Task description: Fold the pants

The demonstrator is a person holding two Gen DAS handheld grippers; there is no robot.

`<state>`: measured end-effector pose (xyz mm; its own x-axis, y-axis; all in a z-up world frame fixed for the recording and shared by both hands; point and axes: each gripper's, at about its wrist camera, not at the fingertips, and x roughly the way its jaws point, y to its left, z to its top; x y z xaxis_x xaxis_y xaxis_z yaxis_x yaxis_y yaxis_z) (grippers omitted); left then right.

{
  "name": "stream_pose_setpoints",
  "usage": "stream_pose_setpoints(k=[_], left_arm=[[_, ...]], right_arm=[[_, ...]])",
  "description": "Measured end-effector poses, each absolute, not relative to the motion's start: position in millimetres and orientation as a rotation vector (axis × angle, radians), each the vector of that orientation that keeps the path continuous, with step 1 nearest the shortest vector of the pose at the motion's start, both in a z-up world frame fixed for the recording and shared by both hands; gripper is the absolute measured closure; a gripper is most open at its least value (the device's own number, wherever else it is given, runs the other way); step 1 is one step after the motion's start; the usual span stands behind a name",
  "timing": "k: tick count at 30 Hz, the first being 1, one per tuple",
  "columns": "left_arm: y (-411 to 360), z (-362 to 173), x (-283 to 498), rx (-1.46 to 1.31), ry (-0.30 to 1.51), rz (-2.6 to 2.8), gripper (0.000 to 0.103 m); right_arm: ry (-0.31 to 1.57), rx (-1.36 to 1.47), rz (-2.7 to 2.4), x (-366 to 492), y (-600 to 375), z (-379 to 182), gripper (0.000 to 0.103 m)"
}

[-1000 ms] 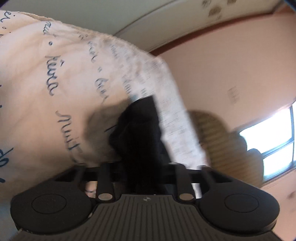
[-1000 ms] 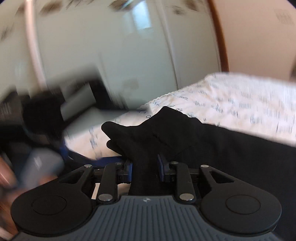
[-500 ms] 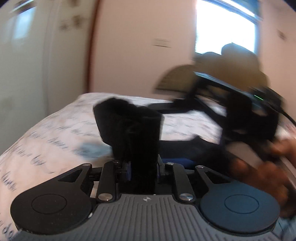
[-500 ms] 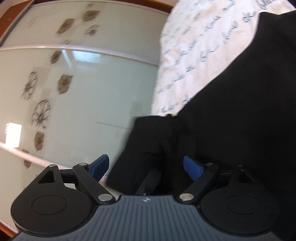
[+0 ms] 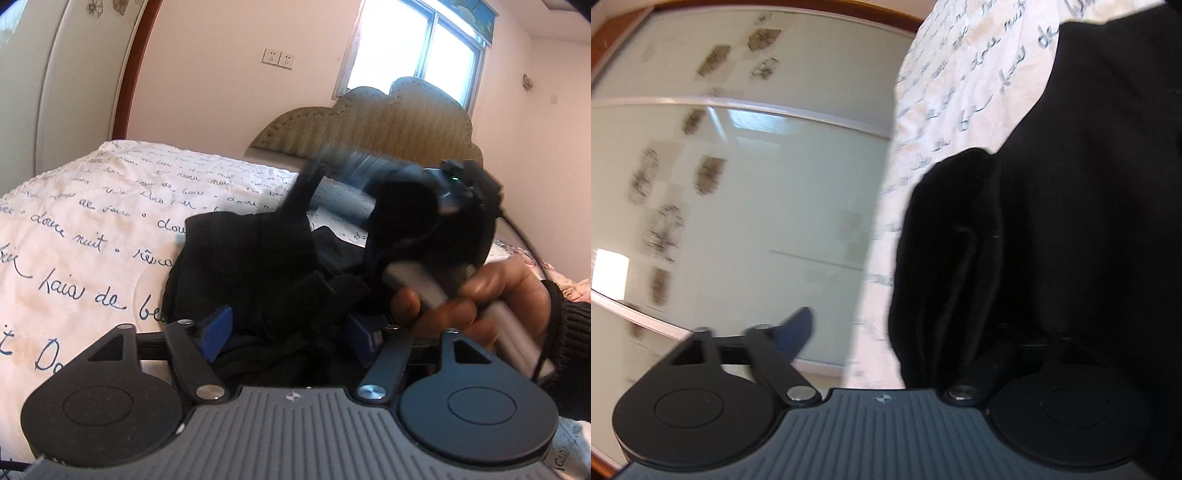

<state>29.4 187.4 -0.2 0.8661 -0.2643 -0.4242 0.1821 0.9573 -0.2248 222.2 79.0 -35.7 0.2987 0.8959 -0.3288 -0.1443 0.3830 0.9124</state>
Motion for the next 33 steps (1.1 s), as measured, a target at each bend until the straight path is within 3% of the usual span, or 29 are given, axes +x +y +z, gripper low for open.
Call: stream_pose_setpoints(k=[1, 3, 5, 7, 17, 26, 33], left_arm=[[185, 2, 27, -0.175, 0.464, -0.23, 0.025], [186, 4, 18, -0.176, 0.431, -0.223, 0.023], [185, 6, -2, -0.186, 0.37, -0.235, 0.01], [185, 9, -22, -0.204, 0.315, -0.256, 0.007], [193, 24, -44, -0.293, 0.294, -0.275, 0.003], [140, 31, 7, -0.248, 0.343, -0.403, 0.003], [73, 17, 47, -0.23, 0.422, -0.558, 0.003]], right_arm=[[1.027, 0.889, 0.822, 222, 80, -38, 0.081], [1.01, 0.914, 0.835, 221, 76, -39, 0.082], [0.993, 0.915, 0.84, 221, 72, -31, 0.082], [0.966, 0.922, 0.862, 220, 67, -22, 0.082], [0.865, 0.812, 0.865, 207, -46, 29, 0.082], [0.955, 0.722, 0.526, 167, -210, 6, 0.082], [0.94, 0.709, 0.538, 162, -227, -5, 0.082]])
